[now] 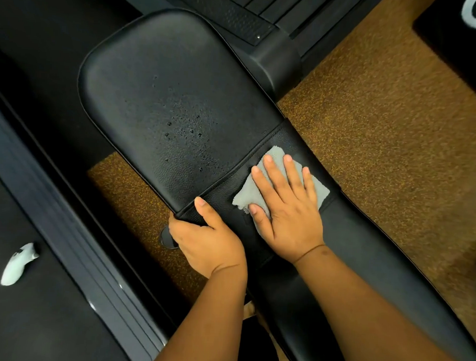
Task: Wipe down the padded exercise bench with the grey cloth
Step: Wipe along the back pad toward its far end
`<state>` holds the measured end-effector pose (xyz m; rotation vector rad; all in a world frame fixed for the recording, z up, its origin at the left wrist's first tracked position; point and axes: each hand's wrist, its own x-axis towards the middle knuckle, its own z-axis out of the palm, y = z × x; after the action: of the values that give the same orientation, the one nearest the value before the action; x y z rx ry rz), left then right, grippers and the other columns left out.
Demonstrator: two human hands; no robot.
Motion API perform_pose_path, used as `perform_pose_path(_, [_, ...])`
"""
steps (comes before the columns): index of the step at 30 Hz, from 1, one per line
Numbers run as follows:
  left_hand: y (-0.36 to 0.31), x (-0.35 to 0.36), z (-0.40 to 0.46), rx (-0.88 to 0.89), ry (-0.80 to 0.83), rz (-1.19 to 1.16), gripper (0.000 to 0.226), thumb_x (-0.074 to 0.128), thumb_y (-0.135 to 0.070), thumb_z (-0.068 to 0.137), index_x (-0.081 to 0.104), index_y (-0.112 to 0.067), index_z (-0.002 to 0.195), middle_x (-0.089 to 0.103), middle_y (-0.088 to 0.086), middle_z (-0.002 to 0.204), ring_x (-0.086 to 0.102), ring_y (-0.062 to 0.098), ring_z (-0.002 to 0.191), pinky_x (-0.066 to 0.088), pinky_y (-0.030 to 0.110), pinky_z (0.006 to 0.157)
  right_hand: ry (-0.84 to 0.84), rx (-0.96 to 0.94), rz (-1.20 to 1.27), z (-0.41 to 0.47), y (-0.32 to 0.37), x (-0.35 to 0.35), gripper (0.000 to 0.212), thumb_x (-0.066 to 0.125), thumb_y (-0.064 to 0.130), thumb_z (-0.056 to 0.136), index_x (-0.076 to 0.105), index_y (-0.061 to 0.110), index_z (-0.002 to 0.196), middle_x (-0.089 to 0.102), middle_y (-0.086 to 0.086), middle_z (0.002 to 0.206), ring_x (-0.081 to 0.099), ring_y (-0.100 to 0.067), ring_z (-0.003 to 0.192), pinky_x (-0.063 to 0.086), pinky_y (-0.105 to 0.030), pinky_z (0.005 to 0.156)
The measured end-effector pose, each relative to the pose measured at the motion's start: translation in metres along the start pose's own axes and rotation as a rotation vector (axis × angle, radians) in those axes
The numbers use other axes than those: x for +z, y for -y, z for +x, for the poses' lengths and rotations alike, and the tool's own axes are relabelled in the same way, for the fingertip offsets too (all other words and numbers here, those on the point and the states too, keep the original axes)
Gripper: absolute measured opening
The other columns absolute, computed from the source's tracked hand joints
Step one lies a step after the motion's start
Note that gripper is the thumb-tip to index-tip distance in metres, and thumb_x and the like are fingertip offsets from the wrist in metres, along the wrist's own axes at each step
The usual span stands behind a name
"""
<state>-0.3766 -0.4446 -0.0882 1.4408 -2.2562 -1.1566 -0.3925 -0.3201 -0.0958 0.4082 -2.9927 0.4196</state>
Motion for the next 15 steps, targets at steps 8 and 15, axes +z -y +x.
perform_pose_path(8, [-0.0031, -0.0006, -0.0010, -0.005, -0.006, -0.021, 0.079, 0.028, -0.071, 0.085, 0.046, -0.010, 0.132, 0.057, 0.009, 0.126, 0.055, 0.031, 0.114, 0.046, 0.044, 0.087, 0.009, 0.002, 0.009, 0.0005, 0.0006, -0.0007, 0.058, 0.032, 0.050, 0.100, 0.035, 0.023, 0.151, 0.026, -0.002, 0.160, 0.017, -0.031, 0.150, 0.015, -0.056, 0.119])
perform_pose_path(15, [-0.0029, -0.0008, -0.0009, 0.014, -0.008, -0.034, 0.079, 0.029, -0.070, 0.086, 0.045, -0.009, 0.133, 0.056, 0.011, 0.128, 0.055, 0.033, 0.115, 0.047, 0.046, 0.088, 0.008, 0.006, 0.001, 0.0004, 0.0014, 0.0005, 0.058, 0.029, 0.051, 0.100, 0.034, 0.023, 0.151, 0.025, -0.001, 0.161, 0.016, -0.030, 0.150, 0.013, -0.055, 0.120])
